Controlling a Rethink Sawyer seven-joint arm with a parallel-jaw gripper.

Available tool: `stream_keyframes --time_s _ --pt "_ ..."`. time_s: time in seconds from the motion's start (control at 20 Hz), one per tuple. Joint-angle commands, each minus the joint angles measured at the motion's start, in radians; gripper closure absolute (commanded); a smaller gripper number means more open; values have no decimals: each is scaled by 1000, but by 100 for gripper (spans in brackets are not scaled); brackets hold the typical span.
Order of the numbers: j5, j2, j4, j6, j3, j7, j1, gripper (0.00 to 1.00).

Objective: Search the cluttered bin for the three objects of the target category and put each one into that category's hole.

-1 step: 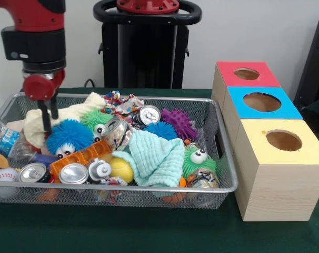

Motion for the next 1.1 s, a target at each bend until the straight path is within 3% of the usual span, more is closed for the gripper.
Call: stream_keyframes --time_s 0.05,0.6,1.1 --pt "26 99 -123 181 35 -381 -41 0" --pt "22 178 -188 200 30 -461 -80 0" --pt "22 189 -212 188 24 -526 -102 0"
